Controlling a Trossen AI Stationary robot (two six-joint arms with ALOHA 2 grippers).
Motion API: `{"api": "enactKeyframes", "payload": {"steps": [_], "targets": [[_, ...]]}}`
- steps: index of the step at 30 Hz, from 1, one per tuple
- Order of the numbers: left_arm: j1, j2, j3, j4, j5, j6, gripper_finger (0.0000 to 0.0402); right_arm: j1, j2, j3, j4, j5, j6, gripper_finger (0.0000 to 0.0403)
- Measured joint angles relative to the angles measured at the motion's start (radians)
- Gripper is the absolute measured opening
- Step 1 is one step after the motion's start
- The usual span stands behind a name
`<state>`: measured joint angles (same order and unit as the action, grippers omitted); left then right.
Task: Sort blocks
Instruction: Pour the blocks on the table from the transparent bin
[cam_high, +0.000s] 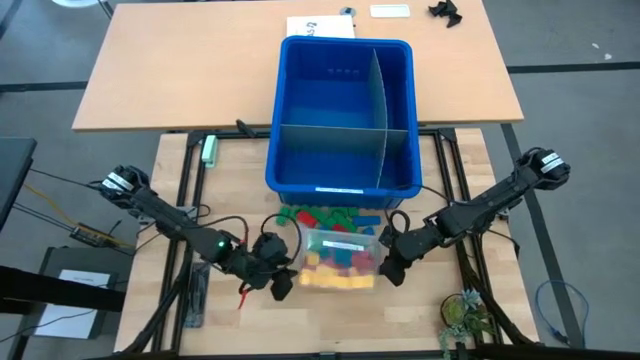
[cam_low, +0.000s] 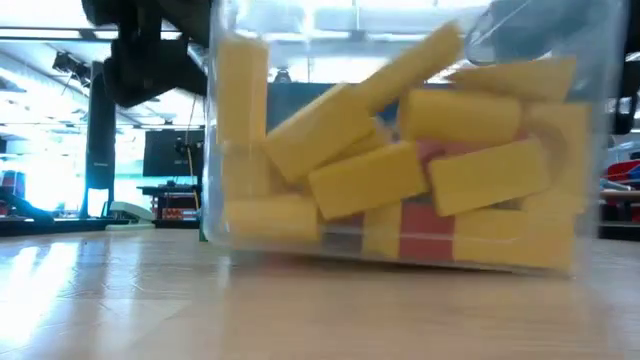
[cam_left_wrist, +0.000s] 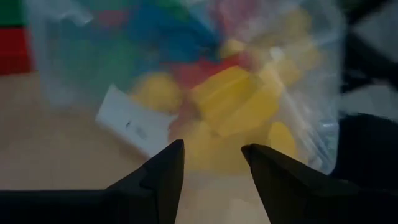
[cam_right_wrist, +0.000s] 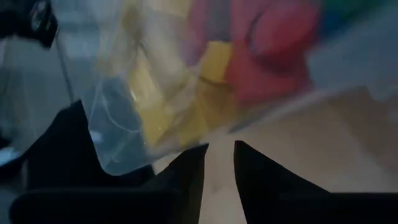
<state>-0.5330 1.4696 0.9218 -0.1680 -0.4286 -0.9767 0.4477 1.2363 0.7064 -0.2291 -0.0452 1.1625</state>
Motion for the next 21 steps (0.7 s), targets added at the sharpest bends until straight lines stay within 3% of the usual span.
{"api": "enactKeyframes", "payload": {"steps": [4, 21], "targets": [[-0.003, -0.001, 0.0, 0.049, 0.046, 0.023, 0.0192, -0.005, -0.013, 0.0, 0.021, -0.071, 0.007, 0.0103], [0.001, -0.01, -0.001, 0.197, 0.024, -0.044, 0.0192, -0.069, -0.042, -0.002, 0.017, -0.278, 0.031, 0.0116]]}}
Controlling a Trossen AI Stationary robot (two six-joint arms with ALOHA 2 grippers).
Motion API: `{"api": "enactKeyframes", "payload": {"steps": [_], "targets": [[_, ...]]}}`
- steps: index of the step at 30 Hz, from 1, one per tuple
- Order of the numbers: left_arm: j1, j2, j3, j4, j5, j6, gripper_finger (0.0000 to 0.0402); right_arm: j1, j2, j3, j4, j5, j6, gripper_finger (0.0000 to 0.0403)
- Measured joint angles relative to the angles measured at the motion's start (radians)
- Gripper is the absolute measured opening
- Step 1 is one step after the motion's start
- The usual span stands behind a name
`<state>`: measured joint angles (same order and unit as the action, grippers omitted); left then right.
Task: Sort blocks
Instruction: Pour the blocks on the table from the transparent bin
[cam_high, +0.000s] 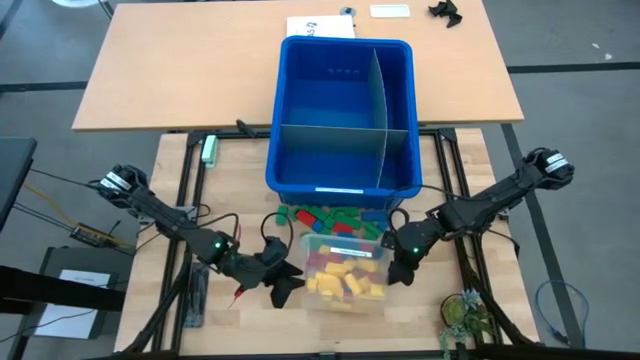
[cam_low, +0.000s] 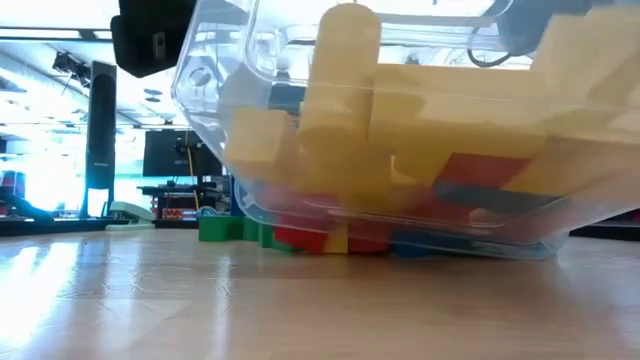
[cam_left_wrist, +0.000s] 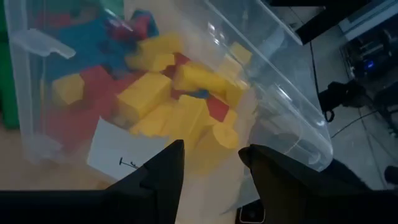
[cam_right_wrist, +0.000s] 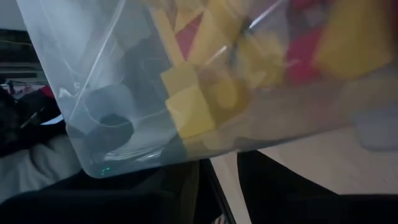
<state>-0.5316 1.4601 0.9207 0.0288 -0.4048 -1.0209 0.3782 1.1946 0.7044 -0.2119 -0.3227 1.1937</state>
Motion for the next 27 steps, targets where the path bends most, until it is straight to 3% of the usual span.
{"api": "enactKeyframes", "payload": {"steps": [20, 27], "targets": [[0.019, -0.005, 0.002, 0.126, -0.111, -0.003, 0.0192, -0.04, 0.0, 0.0, -0.04, -0.193, -0.002, 0.0118], [0.028, -0.004, 0.004, 0.202, -0.221, 0.031, 0.0193, -0.038, 0.001, 0.002, -0.004, -0.253, -0.06, 0.0116]]}}
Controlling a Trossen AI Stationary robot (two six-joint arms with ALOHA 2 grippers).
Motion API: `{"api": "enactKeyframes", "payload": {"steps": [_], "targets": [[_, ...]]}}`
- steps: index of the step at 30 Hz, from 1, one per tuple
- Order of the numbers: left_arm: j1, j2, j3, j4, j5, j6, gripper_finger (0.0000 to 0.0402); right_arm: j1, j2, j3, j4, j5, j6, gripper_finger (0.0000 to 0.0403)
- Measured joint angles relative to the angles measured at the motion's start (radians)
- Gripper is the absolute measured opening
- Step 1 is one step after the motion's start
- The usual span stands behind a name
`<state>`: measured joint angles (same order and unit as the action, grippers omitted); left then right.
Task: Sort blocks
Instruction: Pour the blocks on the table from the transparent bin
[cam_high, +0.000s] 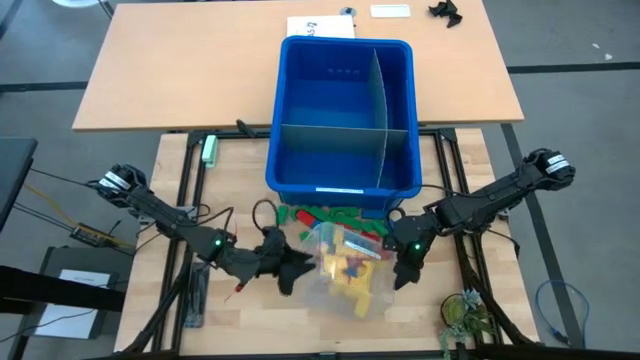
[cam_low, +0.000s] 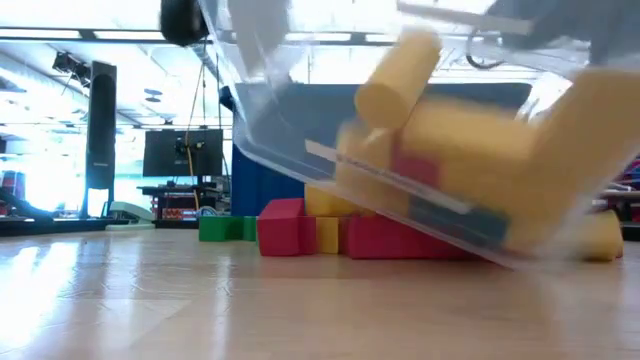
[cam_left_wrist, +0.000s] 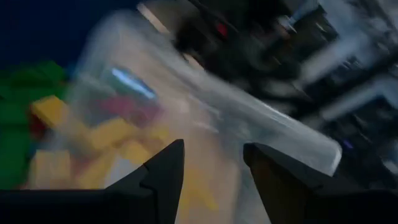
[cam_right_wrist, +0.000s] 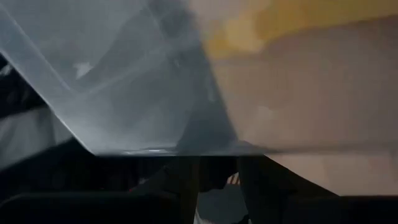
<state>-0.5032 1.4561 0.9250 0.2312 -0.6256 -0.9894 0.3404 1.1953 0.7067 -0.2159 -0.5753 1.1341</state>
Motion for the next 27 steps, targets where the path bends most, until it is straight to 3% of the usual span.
{"api": "enactKeyframes", "payload": {"steps": [14, 27], "targets": [[0.009, 0.003, -0.003, -0.033, 0.022, 0.027, 0.0193, 0.001, 0.0, 0.0, -0.02, 0.028, -0.015, 0.0114], [-0.022, 0.001, -0.003, -0.04, 0.038, 0.21, 0.0192, 0.04, 0.0, -0.003, 0.01, 0.16, -0.058, 0.01]]}}
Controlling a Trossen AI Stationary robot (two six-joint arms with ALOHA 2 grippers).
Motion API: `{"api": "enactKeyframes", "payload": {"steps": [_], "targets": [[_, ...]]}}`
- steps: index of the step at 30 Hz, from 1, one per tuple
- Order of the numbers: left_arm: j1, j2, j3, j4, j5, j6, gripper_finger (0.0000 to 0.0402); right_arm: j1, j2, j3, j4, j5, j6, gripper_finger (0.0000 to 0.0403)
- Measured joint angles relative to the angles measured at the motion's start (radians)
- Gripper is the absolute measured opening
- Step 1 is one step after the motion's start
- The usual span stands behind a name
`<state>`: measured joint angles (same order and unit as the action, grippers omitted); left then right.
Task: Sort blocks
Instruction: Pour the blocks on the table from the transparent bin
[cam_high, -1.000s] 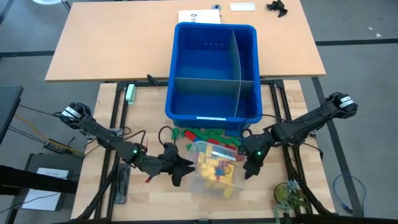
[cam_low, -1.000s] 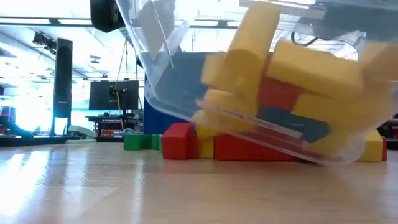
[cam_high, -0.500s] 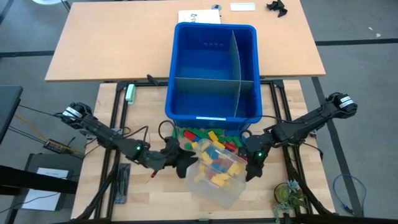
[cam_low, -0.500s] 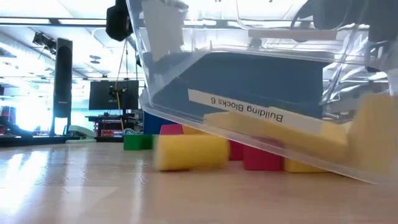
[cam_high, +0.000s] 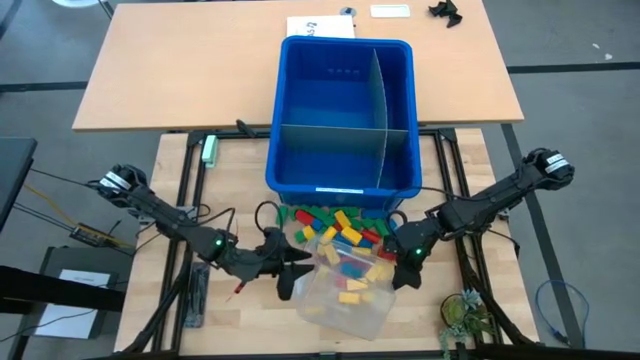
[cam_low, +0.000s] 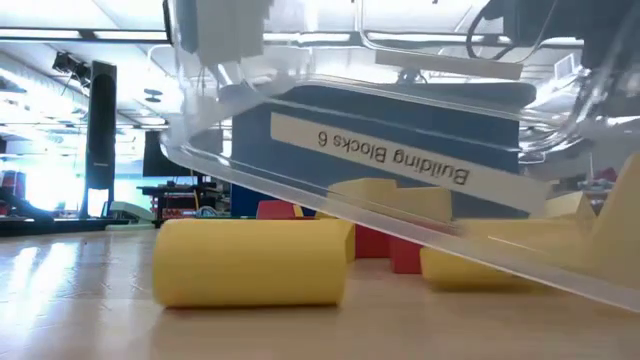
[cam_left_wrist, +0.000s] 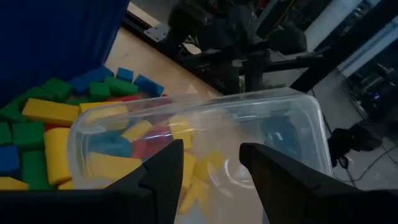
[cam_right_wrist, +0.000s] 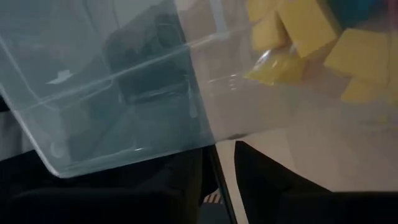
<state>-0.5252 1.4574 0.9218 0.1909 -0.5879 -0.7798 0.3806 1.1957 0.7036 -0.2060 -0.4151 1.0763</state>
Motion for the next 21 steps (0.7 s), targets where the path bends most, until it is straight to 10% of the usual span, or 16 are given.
{"api": "enactKeyframes", "payload": {"steps": [21], "targets": [[0.0, 0.0, 0.0, 0.0, -0.024, 0.048, 0.0192, 0.007, 0.0, 0.0, 0.007, 0.045, -0.026, 0.0087]]}}
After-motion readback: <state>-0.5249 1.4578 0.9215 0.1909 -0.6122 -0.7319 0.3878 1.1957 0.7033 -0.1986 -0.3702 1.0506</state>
